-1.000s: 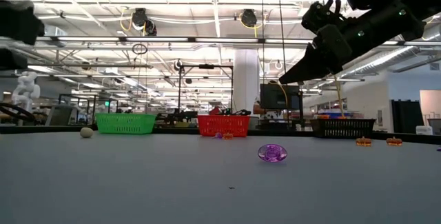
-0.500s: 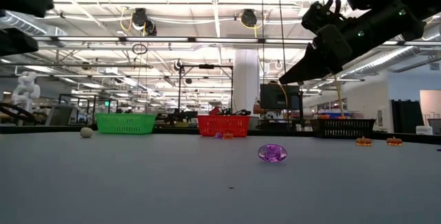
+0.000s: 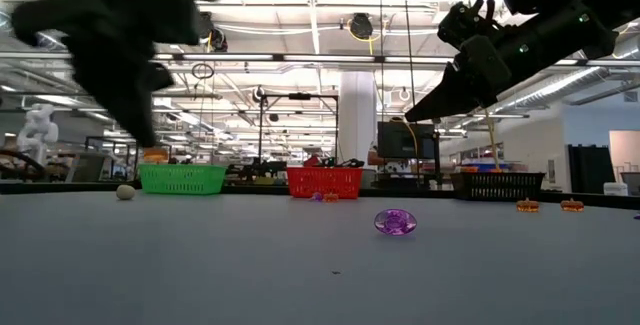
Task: Sort Halloween decoration
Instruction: Put the orange pumpkin toy into the red bin
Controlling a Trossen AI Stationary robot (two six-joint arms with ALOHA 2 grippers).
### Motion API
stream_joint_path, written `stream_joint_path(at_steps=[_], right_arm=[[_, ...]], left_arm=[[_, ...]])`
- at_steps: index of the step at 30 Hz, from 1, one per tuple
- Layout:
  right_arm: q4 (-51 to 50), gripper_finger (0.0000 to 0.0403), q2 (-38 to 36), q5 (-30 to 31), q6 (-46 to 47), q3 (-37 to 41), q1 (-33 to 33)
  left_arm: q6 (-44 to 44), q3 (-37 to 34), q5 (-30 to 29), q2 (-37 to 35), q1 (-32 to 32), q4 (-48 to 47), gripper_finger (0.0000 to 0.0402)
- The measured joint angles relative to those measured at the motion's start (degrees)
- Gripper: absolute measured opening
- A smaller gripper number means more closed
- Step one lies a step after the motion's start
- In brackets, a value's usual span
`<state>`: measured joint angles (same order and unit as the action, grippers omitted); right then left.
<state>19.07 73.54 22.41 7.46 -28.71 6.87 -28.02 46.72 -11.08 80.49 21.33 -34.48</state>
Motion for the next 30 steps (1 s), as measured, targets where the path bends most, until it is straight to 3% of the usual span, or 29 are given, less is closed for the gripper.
stream_joint_path(at_steps=[10,13,16,23,30], right_arm=[[0.0,0.0000,0.0,0.0,-0.2,0.0,0.0],[-0.1,0.0000,0.0,0.0,-0.2,0.0,0.0],[-0.1,0.0000,0.0,0.0,-0.5,0.0,0.0],[-0.2,0.0000,0.0,0.0,-0.7,0.0,0.0],[-0.5,0.0000,0.0,0.0,-0.7,0.0,0.0]], left_arm=[[17.4,0.0,6.0,0.0,-18.7,7.3,0.0000],[19.5,-0.1,12.4,0.0,-22.2,7.3,0.0000],[19.5,-0.2,15.6,0.0,-22.2,6.3,0.0014],[20.1,-0.2,13.8,3.9,-18.9,5.2,0.0077],[21.0,-0.2,13.0,11.1,-18.7,8.0,0.0086]])
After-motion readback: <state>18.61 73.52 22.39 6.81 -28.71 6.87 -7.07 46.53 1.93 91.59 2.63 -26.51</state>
